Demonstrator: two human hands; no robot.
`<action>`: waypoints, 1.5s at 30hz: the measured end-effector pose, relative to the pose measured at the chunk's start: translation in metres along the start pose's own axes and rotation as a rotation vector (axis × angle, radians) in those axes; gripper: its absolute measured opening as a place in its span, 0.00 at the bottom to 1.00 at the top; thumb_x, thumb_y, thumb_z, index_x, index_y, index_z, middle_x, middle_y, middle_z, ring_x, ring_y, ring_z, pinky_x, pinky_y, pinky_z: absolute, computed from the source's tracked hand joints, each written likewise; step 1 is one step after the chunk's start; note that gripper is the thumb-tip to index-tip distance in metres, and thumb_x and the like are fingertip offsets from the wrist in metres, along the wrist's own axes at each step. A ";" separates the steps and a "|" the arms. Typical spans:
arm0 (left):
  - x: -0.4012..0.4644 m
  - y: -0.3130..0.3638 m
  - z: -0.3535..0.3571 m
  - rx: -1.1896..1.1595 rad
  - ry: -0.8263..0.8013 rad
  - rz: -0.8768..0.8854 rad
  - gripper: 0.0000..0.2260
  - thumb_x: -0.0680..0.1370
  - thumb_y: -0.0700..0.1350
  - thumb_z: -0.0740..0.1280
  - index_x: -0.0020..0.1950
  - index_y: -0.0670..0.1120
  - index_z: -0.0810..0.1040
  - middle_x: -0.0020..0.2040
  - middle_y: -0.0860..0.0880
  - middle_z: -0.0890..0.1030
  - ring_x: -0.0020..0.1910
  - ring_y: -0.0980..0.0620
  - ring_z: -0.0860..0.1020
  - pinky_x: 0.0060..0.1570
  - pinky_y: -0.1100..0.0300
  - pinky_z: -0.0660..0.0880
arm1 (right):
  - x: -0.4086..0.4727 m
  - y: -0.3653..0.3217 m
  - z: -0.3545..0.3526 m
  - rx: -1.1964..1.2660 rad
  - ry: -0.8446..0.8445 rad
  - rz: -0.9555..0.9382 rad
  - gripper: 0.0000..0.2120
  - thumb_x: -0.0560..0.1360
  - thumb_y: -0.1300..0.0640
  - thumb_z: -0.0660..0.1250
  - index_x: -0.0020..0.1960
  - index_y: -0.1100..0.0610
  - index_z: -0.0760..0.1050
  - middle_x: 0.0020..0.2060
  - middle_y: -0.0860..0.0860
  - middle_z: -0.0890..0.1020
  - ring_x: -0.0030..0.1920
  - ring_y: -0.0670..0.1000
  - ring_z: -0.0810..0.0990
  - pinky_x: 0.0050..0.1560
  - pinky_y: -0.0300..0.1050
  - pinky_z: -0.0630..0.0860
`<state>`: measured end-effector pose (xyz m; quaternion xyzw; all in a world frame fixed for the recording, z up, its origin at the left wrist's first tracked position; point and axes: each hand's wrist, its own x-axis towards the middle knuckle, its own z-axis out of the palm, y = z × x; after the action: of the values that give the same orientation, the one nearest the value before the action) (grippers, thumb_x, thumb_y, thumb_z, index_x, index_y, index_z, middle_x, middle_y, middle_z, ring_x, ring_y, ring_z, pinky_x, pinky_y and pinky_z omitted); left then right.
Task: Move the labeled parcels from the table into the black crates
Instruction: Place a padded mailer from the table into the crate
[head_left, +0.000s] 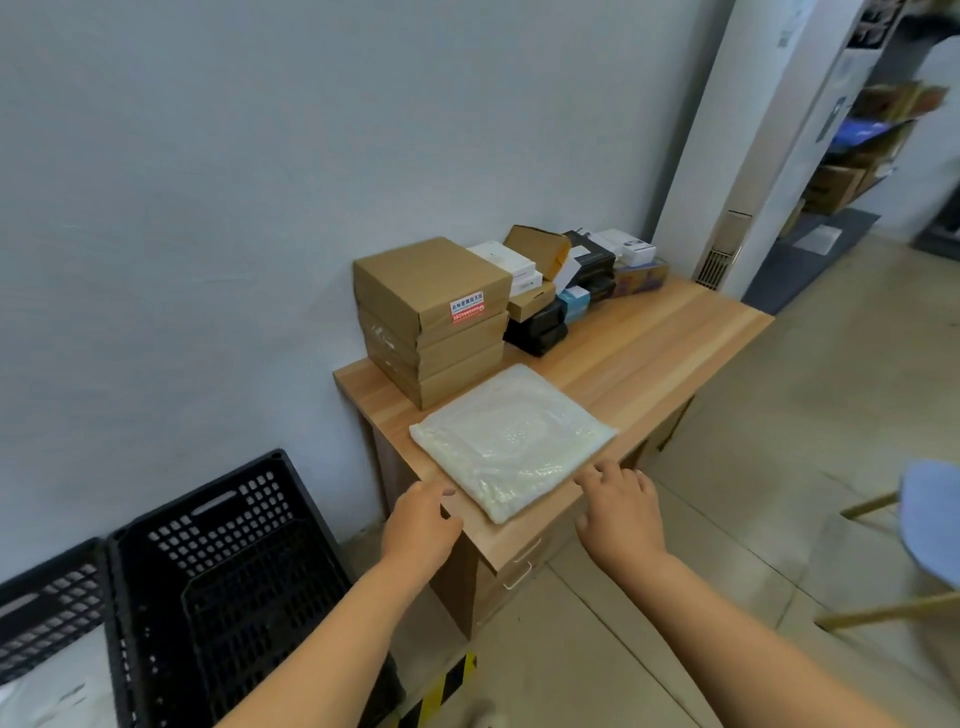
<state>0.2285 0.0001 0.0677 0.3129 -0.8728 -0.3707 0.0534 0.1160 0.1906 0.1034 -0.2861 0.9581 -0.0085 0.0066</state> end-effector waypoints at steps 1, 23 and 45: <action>0.007 0.001 0.006 -0.007 -0.003 -0.012 0.18 0.76 0.44 0.66 0.66 0.51 0.73 0.64 0.51 0.72 0.56 0.55 0.74 0.47 0.63 0.70 | 0.005 0.007 0.003 0.000 -0.014 0.005 0.20 0.75 0.56 0.59 0.67 0.50 0.69 0.64 0.50 0.70 0.64 0.52 0.69 0.73 0.50 0.54; 0.204 0.005 0.086 -0.135 -0.008 -0.603 0.21 0.72 0.44 0.64 0.66 0.47 0.69 0.60 0.43 0.74 0.55 0.41 0.75 0.48 0.53 0.74 | 0.260 0.117 0.058 0.033 -0.305 -0.052 0.23 0.76 0.55 0.60 0.71 0.50 0.65 0.64 0.51 0.72 0.64 0.53 0.69 0.65 0.48 0.62; 0.237 0.035 0.132 -0.741 0.444 -1.051 0.08 0.75 0.39 0.67 0.51 0.39 0.75 0.45 0.42 0.78 0.46 0.41 0.78 0.50 0.49 0.78 | 0.416 0.136 0.130 0.602 -0.844 -0.026 0.29 0.74 0.59 0.68 0.71 0.61 0.62 0.63 0.58 0.72 0.60 0.58 0.74 0.59 0.51 0.74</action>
<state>-0.0220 -0.0392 -0.0365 0.7251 -0.3887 -0.5489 0.1478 -0.3044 0.0744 -0.0324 -0.2620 0.8235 -0.1677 0.4744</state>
